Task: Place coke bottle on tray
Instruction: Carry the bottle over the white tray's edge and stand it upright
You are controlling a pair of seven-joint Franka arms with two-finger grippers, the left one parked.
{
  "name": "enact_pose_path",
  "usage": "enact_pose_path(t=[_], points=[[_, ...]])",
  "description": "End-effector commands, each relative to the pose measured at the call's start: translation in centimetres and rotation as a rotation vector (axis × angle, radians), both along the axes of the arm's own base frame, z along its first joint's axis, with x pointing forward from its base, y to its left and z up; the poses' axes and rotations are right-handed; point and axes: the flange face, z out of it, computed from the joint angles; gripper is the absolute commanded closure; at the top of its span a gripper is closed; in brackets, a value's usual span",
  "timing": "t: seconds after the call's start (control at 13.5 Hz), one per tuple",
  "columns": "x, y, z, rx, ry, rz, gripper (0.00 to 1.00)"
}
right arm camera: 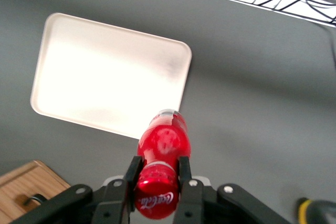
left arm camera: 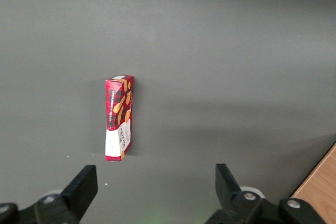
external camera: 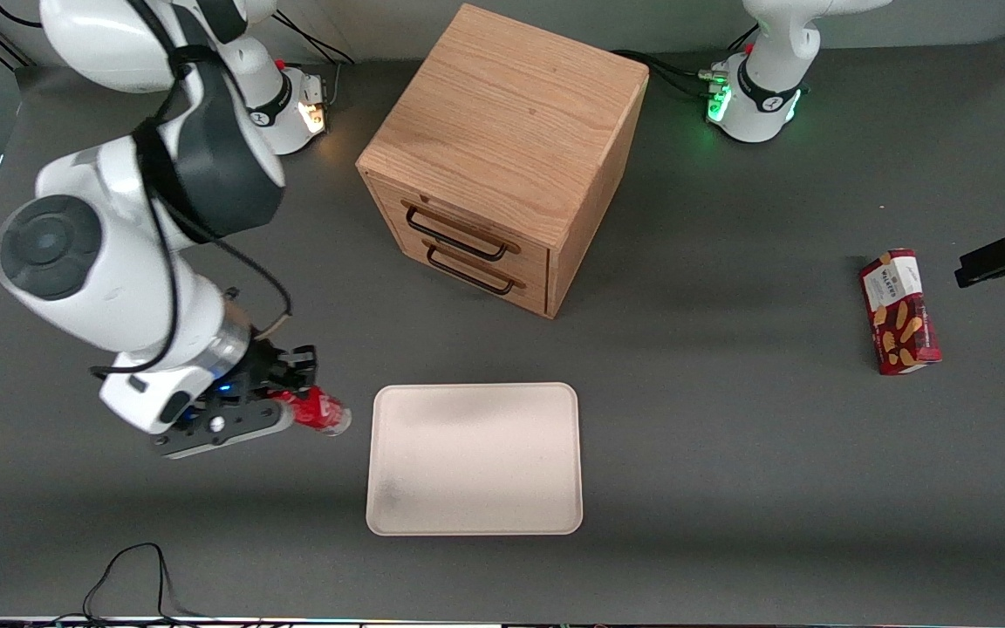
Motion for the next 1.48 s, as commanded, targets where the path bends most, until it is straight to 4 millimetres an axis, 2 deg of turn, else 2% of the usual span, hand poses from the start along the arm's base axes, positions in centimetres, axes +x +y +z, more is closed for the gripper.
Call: enact_pose_path(t=[0.0, 0.3, 0.44, 0.59, 0.67, 0.96, 1.41], points=[[-0.6, 1.4, 1.6, 0.011, -0.025, -0.035, 1.00], [0.0, 1.5, 1.5, 0.027, -0.058, -0.032, 1.00], [1.5, 1.8, -1.6, 0.024, -0.072, -0.027, 1.00], [3.0, 2.3, -5.5, 0.022, -0.074, -0.027, 1.00], [3.5, 2.3, -6.7, 0.019, -0.077, -0.024, 1.00], [5.5, 1.0, -13.1, 0.003, -0.065, -0.025, 1.00], [6.7, 1.0, -19.8, 0.011, -0.076, -0.032, 1.00]])
